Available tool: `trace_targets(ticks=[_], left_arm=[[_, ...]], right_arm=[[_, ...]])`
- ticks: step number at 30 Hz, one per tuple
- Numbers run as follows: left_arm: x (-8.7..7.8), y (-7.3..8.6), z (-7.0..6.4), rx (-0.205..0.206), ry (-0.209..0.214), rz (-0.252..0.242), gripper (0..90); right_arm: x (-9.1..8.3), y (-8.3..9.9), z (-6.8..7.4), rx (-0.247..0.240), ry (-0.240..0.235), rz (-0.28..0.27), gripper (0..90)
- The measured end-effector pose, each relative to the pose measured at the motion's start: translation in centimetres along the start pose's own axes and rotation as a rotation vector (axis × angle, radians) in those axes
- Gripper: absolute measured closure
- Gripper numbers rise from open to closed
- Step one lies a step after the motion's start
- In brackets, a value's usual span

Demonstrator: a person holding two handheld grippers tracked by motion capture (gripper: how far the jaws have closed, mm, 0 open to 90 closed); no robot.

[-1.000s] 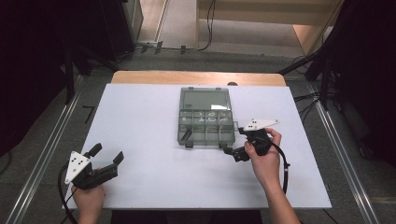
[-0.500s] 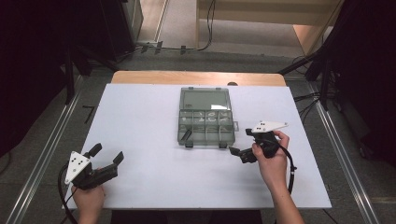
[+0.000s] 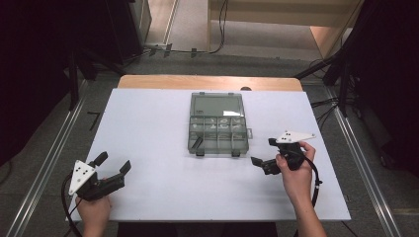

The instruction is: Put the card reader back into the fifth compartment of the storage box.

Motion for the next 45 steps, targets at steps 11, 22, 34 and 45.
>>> trace_targets(ticks=[11, 22, 34, 45], left_arm=[[0.0, 0.0, 0.0, 0.002, 0.000, 0.000, 13.5], [0.0, 0.0, 0.0, 0.003, 0.001, 0.000, 13.6], [0.0, 0.0, 0.0, 0.007, 0.000, 0.002, 13.6], [-0.1, 0.0, -0.1, 0.012, 0.001, 0.004, 13.6]], right_arm=[[-1.1, 1.3, -0.9, 0.021, 0.010, -0.024, 0.0], [-2.4, 2.9, -1.7, 0.045, 0.028, -0.060, 0.0], [-4.0, 4.5, -2.7, 0.067, 0.053, -0.103, 0.0], [-5.2, 6.2, -3.6, 0.089, 0.069, -0.141, 0.0]])
Point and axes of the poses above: each handheld gripper's, and its own axes: x roughly forward along the jaws, y roughly out of its underside, z roughly to its left, the point moved 5 cm from there along x, roughly forward along the jaws, and after that the axes turned 3 degrees about x, right-handed, at the moved point
